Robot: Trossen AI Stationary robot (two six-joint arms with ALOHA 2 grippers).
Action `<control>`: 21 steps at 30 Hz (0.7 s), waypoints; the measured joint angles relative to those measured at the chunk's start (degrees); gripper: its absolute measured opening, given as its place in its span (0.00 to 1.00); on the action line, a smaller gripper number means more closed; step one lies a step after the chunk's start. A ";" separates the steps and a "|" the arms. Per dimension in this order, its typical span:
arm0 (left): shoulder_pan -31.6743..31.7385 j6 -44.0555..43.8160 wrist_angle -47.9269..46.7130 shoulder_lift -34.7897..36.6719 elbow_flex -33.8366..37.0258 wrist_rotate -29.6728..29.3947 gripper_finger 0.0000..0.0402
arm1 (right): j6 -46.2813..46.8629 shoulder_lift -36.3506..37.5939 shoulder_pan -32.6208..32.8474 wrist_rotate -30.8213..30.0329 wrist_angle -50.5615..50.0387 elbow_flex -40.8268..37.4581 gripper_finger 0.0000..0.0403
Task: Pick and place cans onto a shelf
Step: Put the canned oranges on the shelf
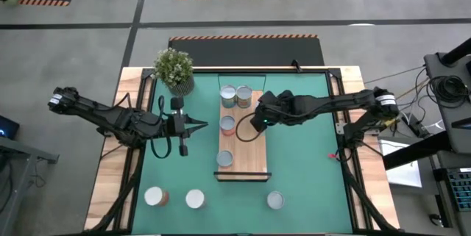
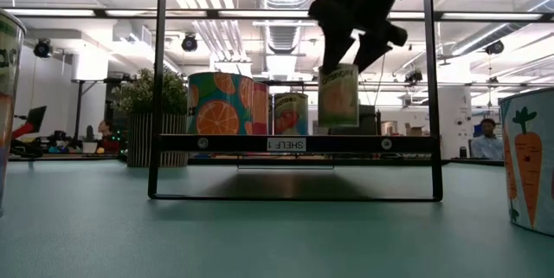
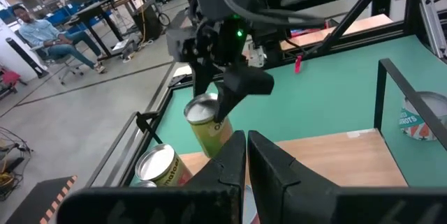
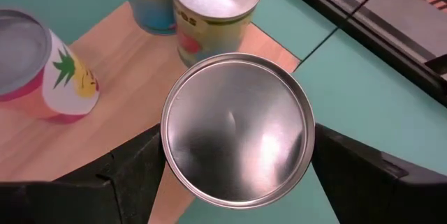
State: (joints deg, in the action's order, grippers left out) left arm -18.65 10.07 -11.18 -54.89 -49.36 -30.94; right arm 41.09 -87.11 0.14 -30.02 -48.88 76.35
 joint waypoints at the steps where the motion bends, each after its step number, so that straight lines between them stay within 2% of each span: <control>1: -0.01 -0.02 -0.02 0.01 0.00 0.00 0.00 | 0.29 -0.61 0.00 0.00 0.10 0.33 0.78; 8: 0.00 -0.04 -0.44 0.02 0.00 0.00 0.00 | 2.88 -3.80 0.02 -1.95 0.33 1.13 0.78; 14: -0.02 -0.04 -0.46 0.02 0.00 0.01 0.00 | 6.54 -3.86 -0.17 -4.48 1.00 0.87 0.78; 21: 0.00 -0.04 -0.46 0.02 0.00 0.00 0.00 | 7.03 -3.89 -0.20 -4.59 4.33 0.41 0.78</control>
State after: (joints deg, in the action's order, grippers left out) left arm -18.66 10.02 -11.64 -54.87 -49.36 -30.94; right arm 48.12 -91.00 -0.05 -34.61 -44.55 76.76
